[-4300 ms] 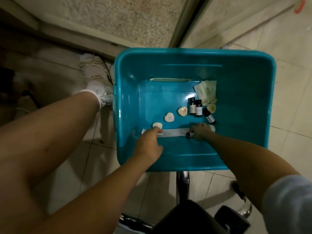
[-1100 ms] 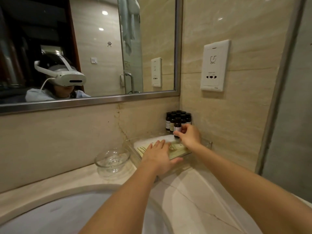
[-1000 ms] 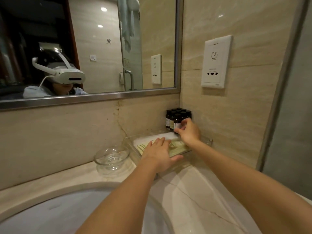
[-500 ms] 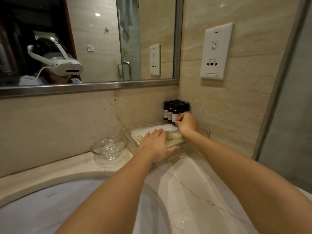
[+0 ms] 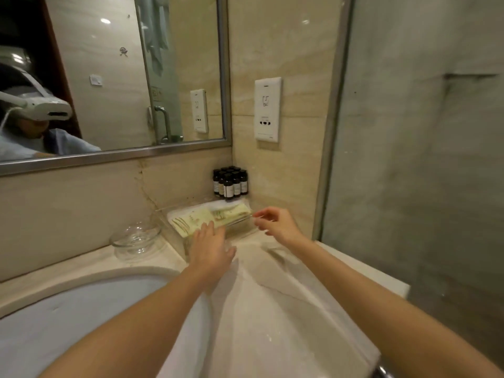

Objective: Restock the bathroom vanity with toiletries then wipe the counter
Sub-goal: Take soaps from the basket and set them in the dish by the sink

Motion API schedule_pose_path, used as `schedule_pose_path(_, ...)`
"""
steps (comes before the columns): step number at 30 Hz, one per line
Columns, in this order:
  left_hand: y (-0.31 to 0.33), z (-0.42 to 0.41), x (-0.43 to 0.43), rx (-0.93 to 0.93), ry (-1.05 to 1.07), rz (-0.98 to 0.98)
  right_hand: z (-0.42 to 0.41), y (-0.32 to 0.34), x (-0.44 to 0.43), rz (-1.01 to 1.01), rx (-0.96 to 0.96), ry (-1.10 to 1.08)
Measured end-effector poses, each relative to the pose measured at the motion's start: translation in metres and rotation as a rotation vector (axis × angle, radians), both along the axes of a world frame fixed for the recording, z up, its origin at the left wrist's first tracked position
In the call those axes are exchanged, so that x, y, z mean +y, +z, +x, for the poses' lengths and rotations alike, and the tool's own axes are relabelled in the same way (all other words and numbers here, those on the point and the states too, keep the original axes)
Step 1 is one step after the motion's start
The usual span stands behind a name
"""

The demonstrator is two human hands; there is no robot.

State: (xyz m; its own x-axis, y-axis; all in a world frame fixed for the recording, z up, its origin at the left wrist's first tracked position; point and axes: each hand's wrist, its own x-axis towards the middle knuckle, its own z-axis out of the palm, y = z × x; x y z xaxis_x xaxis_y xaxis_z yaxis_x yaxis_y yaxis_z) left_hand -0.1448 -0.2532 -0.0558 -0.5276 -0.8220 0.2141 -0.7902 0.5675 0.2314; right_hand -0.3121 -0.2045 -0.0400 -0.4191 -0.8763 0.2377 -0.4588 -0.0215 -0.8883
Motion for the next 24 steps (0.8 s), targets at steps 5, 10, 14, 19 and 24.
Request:
schedule_pose_path(5, 0.002, -0.013, 0.102, 0.161, -0.159, 0.076, -0.001, -0.011, 0.117, 0.026, 0.046, -0.029)
schedule_pose_path(10, -0.008, -0.030, 0.208, 0.182, -0.336, 0.119, -0.011, -0.022, 0.235, 0.088, 0.204, -0.132)
schedule_pose_path(14, -0.019, -0.053, 0.286, 0.167, -0.481, 0.124, -0.018, -0.041, 0.332, 0.120, 0.236, -0.280)
schedule_pose_path(19, -0.071, -0.085, 0.377, 0.038, -0.753, 0.151, -0.021, -0.094, 0.455, 0.257, 0.100, -0.412)
schedule_pose_path(24, -0.169, -0.103, 0.447, -0.179, -0.884, 0.371, -0.031, -0.186, 0.545, 0.391, -0.107, -0.552)
